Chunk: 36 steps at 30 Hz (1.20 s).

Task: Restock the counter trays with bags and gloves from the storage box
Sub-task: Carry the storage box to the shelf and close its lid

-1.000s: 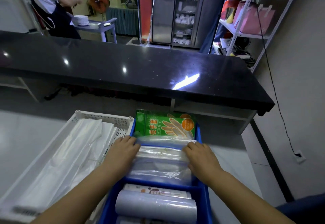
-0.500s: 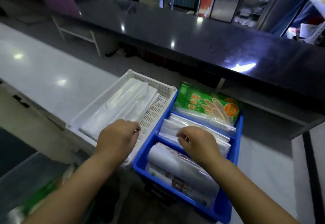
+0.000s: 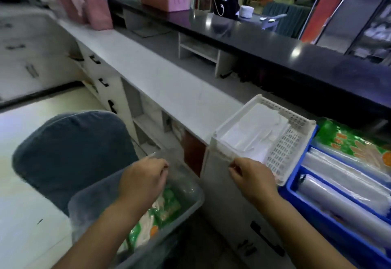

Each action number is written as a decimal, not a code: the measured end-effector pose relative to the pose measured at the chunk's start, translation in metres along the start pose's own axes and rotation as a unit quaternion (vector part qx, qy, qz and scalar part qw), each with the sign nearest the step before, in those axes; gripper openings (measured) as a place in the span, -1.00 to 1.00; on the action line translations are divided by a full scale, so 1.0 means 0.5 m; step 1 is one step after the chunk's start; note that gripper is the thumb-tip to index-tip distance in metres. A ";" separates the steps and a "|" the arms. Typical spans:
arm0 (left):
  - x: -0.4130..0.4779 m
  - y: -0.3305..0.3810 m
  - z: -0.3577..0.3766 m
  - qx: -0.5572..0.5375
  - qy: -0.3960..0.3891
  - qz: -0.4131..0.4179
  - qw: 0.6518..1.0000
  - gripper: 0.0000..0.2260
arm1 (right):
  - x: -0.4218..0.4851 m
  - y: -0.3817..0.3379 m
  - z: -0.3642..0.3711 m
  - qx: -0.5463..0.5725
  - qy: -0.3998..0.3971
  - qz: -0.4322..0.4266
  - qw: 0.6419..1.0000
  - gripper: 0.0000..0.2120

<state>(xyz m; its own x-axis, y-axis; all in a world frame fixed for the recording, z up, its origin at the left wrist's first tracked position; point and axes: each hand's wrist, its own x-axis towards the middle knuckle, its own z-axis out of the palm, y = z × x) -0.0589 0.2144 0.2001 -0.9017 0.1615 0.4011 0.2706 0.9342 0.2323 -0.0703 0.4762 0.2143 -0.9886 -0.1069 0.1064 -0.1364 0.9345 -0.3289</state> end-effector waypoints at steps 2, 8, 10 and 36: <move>-0.051 -0.101 -0.005 0.022 -0.035 -0.011 0.999 -0.78 | -0.005 -0.093 0.069 0.013 -0.008 -0.002 1.000 -0.85; -0.165 -0.304 -0.021 0.050 -0.125 -0.072 0.988 -0.88 | -0.042 -0.271 0.237 0.011 -0.086 0.020 0.996 -0.84; -0.177 -0.347 -0.025 0.040 -0.149 -0.092 0.984 -0.89 | -0.055 -0.288 0.264 0.012 -0.101 0.048 0.994 -0.84; -0.013 -0.610 0.229 0.060 -0.390 -0.139 0.908 -0.83 | 0.051 -0.246 0.525 -0.007 -0.349 0.247 0.904 -0.70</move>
<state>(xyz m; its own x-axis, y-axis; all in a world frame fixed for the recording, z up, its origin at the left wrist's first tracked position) -0.1744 -0.0350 0.0253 -0.9066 0.0470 -0.4195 -0.0004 0.9937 0.1122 -0.0955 0.2695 0.0114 -0.7294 0.1413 -0.6693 0.3284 0.9306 -0.1615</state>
